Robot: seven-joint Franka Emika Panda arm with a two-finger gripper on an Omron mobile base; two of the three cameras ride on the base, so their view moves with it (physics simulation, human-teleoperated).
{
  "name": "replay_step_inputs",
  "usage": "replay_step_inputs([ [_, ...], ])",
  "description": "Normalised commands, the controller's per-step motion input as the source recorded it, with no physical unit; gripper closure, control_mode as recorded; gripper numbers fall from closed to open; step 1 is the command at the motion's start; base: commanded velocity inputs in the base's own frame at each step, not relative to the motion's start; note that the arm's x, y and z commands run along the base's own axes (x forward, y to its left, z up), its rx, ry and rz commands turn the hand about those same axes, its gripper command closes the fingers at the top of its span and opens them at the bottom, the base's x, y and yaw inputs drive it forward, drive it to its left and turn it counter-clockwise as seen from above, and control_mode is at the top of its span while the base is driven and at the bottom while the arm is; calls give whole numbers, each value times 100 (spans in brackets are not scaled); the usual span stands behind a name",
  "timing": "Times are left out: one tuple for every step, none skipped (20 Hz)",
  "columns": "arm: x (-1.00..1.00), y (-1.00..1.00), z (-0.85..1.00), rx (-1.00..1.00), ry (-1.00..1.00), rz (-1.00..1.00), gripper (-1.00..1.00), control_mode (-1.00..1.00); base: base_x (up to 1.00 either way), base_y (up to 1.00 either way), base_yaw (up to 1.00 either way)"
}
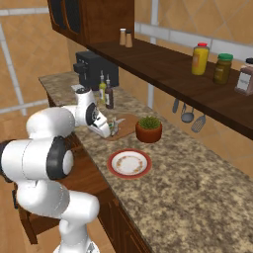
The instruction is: Pick up the knife from the drawer and place it on the cutting board. Then place the meat from the plate to the cutting board.
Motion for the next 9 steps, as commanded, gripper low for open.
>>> replay_step_inputs([
  [-99, 0, 69, 0, -8, -6, -100, -100, 0, 0, 0],
  [-97, 0, 81, 0, -10, -6, -100, -100, 0, 0, 0],
  [-91, 0, 81, 0, -10, -6, -100, -100, 0, 0, 0],
  [-89, 0, 77, 0, -13, -6, -100, -100, 0, 0, 0],
  [-79, 0, 76, 0, -14, -7, -100, -100, 0, 0, 0],
  [-77, 0, 74, 0, -14, -7, -100, -100, 0, 0, 0],
  [-76, 0, 66, 0, -15, -8, -100, -100, 0, 0, 0],
  [-80, 0, 54, -3, -13, -10, -100, -100, 0, 0, 0],
  [-94, 0, 34, -5, -7, -12, -100, -100, 0, 0, 0],
])
